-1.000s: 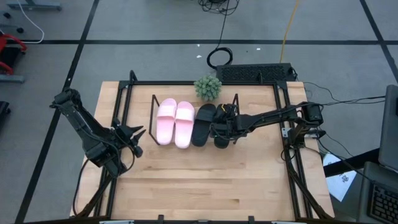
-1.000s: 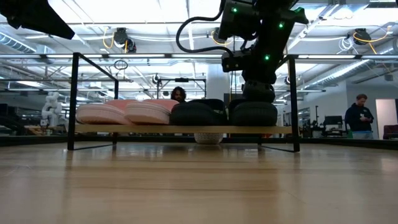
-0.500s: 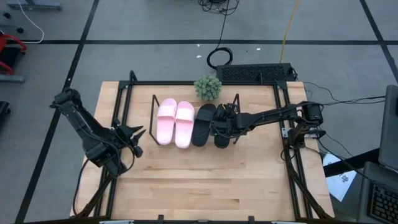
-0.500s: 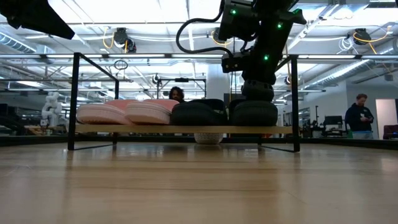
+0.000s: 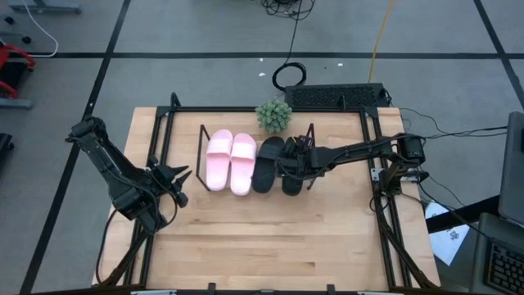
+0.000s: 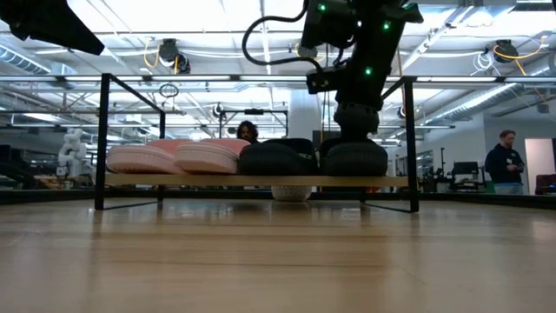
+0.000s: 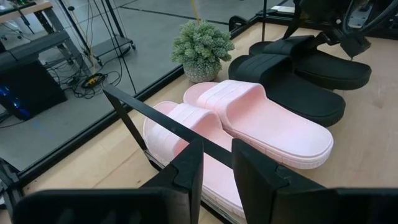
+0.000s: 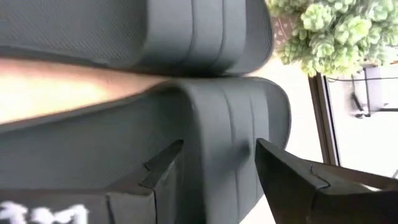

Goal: Pick and place slides into the shelf
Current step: Put the black slide on the shelf, then adjust the black slide on the shelf, then return to Home Position

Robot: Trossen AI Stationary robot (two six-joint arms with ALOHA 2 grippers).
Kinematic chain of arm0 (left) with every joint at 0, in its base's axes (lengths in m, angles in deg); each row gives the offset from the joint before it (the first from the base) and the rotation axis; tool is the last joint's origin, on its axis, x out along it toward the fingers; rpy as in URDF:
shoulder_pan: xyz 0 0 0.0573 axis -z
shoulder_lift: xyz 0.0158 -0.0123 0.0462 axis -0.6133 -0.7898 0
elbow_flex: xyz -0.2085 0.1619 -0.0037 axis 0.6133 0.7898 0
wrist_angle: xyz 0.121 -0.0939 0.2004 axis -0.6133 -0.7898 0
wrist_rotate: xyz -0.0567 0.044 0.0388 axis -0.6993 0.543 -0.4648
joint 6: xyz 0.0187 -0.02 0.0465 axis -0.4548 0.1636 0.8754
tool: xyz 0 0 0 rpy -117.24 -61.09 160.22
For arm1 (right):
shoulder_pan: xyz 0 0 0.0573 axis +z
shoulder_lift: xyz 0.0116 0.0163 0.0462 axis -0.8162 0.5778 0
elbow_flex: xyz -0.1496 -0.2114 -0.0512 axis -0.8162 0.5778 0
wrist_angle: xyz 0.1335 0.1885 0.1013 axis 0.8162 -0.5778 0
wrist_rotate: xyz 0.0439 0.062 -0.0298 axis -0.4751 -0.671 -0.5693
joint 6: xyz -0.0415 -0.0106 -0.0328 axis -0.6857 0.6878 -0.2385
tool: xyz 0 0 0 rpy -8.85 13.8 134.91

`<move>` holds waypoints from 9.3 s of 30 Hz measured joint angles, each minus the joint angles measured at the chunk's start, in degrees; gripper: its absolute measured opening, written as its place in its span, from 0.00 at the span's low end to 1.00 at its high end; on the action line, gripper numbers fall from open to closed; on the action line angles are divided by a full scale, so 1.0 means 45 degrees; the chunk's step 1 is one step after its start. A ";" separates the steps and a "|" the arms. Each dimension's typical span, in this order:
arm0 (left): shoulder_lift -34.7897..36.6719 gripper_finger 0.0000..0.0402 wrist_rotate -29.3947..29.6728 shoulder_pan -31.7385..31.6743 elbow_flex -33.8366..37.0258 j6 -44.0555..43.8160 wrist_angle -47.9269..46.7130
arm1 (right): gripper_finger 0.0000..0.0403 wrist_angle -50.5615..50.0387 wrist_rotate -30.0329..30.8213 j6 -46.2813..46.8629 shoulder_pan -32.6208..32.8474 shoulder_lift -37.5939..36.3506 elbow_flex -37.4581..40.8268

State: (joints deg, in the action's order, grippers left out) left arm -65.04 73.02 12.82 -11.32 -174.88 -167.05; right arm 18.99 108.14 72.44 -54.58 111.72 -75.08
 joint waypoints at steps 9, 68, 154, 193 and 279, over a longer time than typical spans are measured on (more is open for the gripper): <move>0.0000 0.22 -0.0001 0.0000 0.0000 0.0000 0.0000 | 0.47 -0.0123 -0.0517 0.0123 0.0130 0.0000 -0.0186; 0.0005 0.22 0.0004 0.0000 0.0000 0.0002 0.0053 | 0.42 0.3578 -0.0485 -0.0151 0.1376 -0.0568 -0.0201; 0.0000 0.22 -0.0586 0.0005 0.0000 0.0374 0.0339 | 0.42 0.4927 -0.0060 -0.0733 0.0800 0.0738 -0.0164; 0.0000 0.22 -0.0540 0.0000 0.0000 0.0452 0.0325 | 0.13 0.4210 0.0524 -0.0896 0.0554 0.0729 -0.0162; 0.1065 0.22 0.0041 0.0758 -0.2229 0.3634 -0.0060 | 0.36 0.4478 0.1009 -0.3016 0.4584 -0.4632 -0.0167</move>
State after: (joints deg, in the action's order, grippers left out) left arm -60.24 73.20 16.23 -21.35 -158.52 -167.32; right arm 39.14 112.68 58.87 -33.95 90.87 -75.83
